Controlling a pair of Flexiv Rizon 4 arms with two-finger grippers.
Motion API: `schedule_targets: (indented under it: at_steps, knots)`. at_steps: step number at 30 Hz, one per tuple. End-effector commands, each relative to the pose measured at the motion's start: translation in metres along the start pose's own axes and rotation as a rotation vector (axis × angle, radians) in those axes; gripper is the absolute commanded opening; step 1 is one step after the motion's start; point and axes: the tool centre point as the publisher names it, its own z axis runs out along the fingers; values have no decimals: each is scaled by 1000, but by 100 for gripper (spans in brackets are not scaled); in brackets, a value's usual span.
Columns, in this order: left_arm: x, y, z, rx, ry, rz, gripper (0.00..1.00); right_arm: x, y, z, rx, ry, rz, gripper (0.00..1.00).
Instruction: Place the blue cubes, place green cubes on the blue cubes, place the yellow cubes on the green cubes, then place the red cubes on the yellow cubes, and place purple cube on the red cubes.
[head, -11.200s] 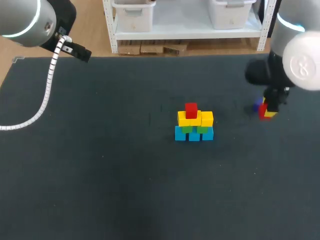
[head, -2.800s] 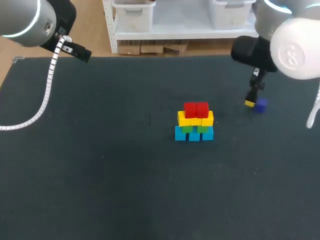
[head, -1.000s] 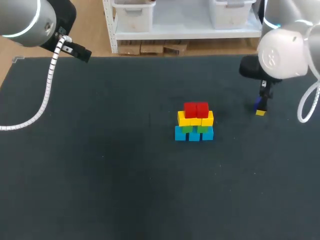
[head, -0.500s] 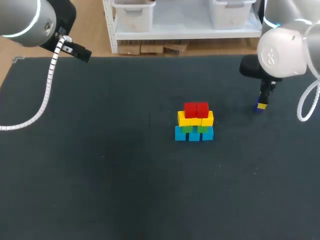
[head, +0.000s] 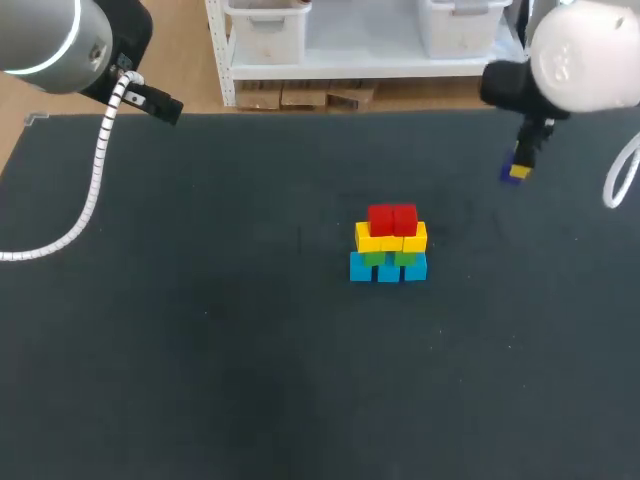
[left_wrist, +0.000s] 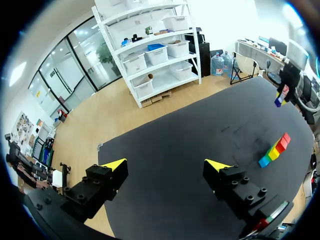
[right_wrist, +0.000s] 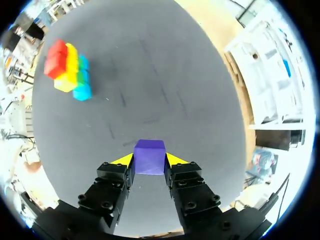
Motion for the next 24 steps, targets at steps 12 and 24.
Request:
schedule_targets:
  at_steps: [12, 24]
  knots:
    - [0, 1, 0, 4, -1, 1, 100, -60, 56, -88, 78, -5, -253, 0]
    - [0, 1, 0, 4, -1, 1, 100, -99, 113, -86, 45, -5, -413, 0]
